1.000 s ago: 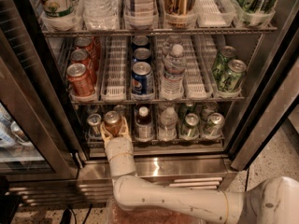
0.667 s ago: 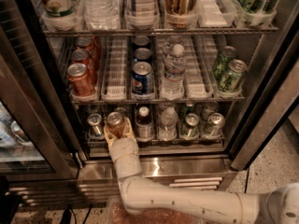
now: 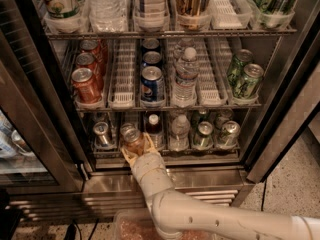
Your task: Pick orange can from bottom shelf of fridge
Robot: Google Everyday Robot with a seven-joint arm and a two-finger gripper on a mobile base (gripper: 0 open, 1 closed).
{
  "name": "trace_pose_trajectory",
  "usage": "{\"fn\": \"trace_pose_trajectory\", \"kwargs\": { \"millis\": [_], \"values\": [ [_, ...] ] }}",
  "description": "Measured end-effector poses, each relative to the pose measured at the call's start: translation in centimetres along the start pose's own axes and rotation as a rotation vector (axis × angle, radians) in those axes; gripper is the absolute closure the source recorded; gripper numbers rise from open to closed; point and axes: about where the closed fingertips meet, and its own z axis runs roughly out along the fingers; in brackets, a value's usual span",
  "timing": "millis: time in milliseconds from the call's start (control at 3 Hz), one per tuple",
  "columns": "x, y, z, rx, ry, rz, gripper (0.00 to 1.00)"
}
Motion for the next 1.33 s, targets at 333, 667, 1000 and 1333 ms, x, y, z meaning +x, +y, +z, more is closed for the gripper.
{"fn": "trace_pose_trajectory", "kwargs": {
  "millis": [333,667,1000,1333],
  "values": [
    [0.5,-4.0,-1.4,-0.041,0.09,-0.053,1.0],
    [1.9,-7.1,-1.5,-0.099,0.19,-0.119,1.0],
    [2.9,-6.6,-2.2,-0.152,0.228,-0.081,1.0],
    [2.9,-6.5,-2.2,-0.155,0.226,-0.08,1.0]
  ]
}}
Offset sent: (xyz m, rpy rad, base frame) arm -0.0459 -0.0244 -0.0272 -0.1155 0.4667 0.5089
